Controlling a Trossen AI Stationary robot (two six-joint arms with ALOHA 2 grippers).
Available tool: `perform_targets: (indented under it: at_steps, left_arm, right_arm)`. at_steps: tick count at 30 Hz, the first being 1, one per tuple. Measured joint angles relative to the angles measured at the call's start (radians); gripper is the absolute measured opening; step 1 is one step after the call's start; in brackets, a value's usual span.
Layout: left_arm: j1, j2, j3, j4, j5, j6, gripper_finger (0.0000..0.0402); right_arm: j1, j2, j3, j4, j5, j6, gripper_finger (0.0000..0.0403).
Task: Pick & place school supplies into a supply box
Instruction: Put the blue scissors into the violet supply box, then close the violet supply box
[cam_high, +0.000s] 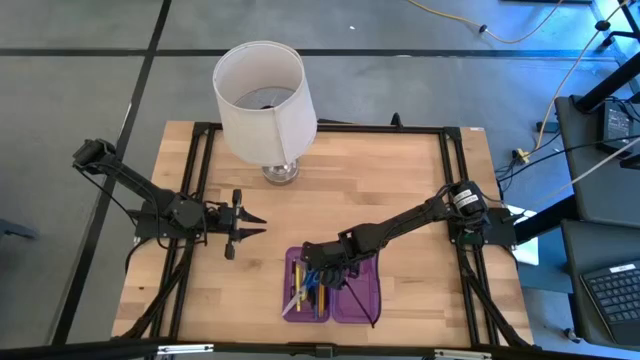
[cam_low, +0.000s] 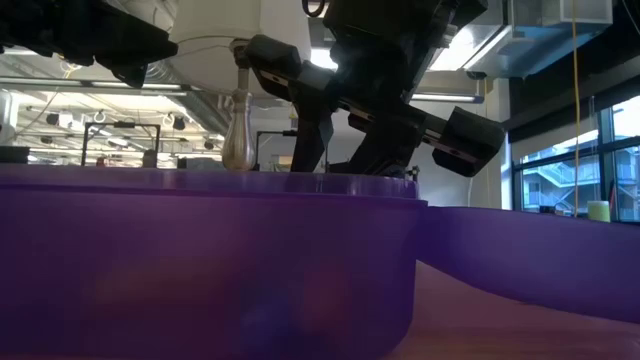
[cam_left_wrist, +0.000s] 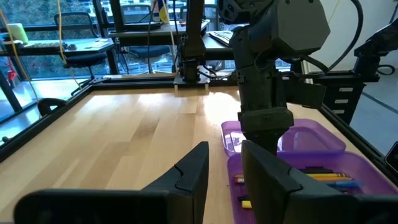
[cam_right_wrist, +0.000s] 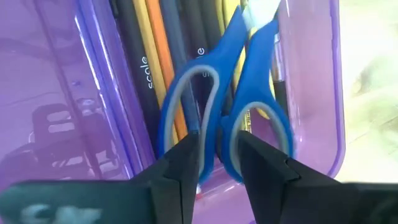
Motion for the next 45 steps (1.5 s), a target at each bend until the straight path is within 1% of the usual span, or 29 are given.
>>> perform_targets:
  at_steps: [11, 14, 16, 18, 20, 23, 25, 27, 30, 33, 37, 40, 42, 45]
  left_arm:
    - [0.0, 0.0, 0.0, 0.0, 0.0, 0.0, 0.0088]
    - [0.0, 0.0, 0.0, 0.0, 0.0, 0.0, 0.0088]
    - [0.0, 0.0, 0.0, 0.0, 0.0, 0.0, 0.0088]
    - [0.0, 0.0, 0.0, 0.0, 0.0, 0.0, 0.0088]
    - [0.0, 0.0, 0.0, 0.001, 0.0, 0.0, 0.0088]
    - [0.0, 0.0, 0.0, 0.005, 0.013, -0.028, 0.0088]
    - [0.0, 0.0, 0.0, 0.006, 0.068, -0.076, 0.0088]
    - [0.0, 0.0, 0.0, 0.002, 0.142, -0.131, 0.0088]
    - [-0.015, 0.029, 0.0, -0.059, 0.247, -0.268, 0.0088]
    - [-0.042, 0.101, 0.0, -0.114, 0.251, -0.397, 0.0088]
    - [-0.079, 0.232, 0.001, -0.088, 0.249, -0.518, 0.0088]
    - [-0.106, 0.346, 0.018, -0.07, 0.244, -0.605, 0.0088]
    - [-0.125, 0.43, 0.037, -0.039, 0.233, -0.629, 0.0088]
    - [-0.136, 0.557, 0.076, 0.02, 0.233, -0.629, 0.0088]
  right_arm:
    - [0.0, 0.0, 0.0, -0.002, 0.001, -0.023, 0.0119]
    - [0.001, -0.002, 0.0, -0.001, 0.055, -0.006, 0.0119]
    - [0.009, -0.018, -0.001, -0.003, 0.107, 0.045, 0.0119]
    - [0.016, -0.046, -0.001, -0.007, 0.12, 0.13, 0.0119]
    - [0.023, -0.081, -0.001, -0.038, 0.105, 0.242, 0.0119]
    - [0.029, -0.133, 0.0, -0.156, 0.078, 0.45, 0.0119]
    - [0.035, -0.161, 0.0, -0.284, 0.054, 0.587, 0.0119]
    - [0.05, -0.18, -0.016, -0.359, 0.042, 0.726, 0.0119]
    - [0.091, -0.204, -0.063, -0.402, 0.048, 0.909, 0.0119]
    - [0.136, -0.256, -0.13, -0.397, 0.11, 1.06, 0.0119]
    - [0.203, -0.358, -0.227, -0.389, 0.238, 1.28, 0.0119]
    - [0.253, -0.432, -0.311, -0.365, 0.255, 1.443, 0.0119]
    - [0.28, -0.464, -0.379, -0.301, 0.259, 1.528, 0.0119]
    - [0.307, -0.504, -0.485, -0.136, 0.263, 1.549, 0.0119]
